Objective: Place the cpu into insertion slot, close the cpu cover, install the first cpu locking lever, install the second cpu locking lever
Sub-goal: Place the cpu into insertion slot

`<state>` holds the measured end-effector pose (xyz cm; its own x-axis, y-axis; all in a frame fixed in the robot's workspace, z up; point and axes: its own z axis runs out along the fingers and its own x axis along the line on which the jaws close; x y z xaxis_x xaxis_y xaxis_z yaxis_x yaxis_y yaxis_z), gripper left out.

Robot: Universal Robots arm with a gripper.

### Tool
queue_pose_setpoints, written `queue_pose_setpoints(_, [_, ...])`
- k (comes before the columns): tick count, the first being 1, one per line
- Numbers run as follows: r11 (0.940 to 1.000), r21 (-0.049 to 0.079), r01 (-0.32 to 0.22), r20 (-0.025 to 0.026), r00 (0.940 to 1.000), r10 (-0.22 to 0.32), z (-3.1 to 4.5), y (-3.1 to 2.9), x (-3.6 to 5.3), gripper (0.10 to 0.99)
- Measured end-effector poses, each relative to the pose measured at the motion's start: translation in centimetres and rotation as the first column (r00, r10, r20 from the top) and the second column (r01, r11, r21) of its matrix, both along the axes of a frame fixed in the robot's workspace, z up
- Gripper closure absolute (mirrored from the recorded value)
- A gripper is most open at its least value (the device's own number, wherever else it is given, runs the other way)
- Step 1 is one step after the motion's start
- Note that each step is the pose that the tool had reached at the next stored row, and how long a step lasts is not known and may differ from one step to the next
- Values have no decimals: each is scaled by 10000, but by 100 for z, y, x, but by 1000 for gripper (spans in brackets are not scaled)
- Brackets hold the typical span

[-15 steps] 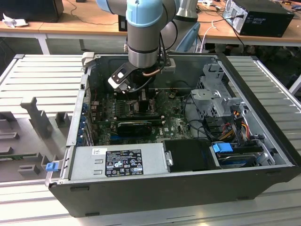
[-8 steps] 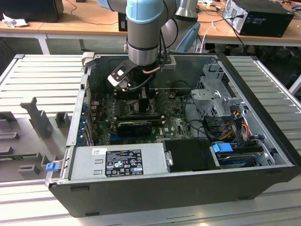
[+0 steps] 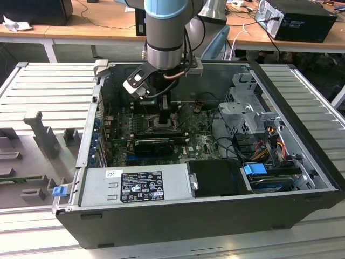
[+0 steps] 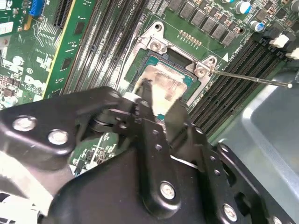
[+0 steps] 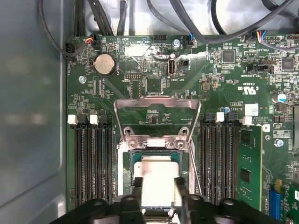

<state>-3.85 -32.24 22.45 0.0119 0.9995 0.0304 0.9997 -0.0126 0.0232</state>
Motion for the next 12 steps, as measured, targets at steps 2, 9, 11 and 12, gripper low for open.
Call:
queue_pose_setpoints(2, [10000, 0, 0, 0, 10000, 0, 22, 0, 0, 871])
queue_pose_setpoints(9, [10000, -3, 3, -2, 10000, -3, 76, 0, 2, 980])
queue_pose_setpoints(11, [10000, -2, 3, -3, 10000, -3, 89, 0, 2, 980])
queue_pose_setpoints(12, [10000, -3, 3, -3, 10000, -3, 94, 0, 2, 980])
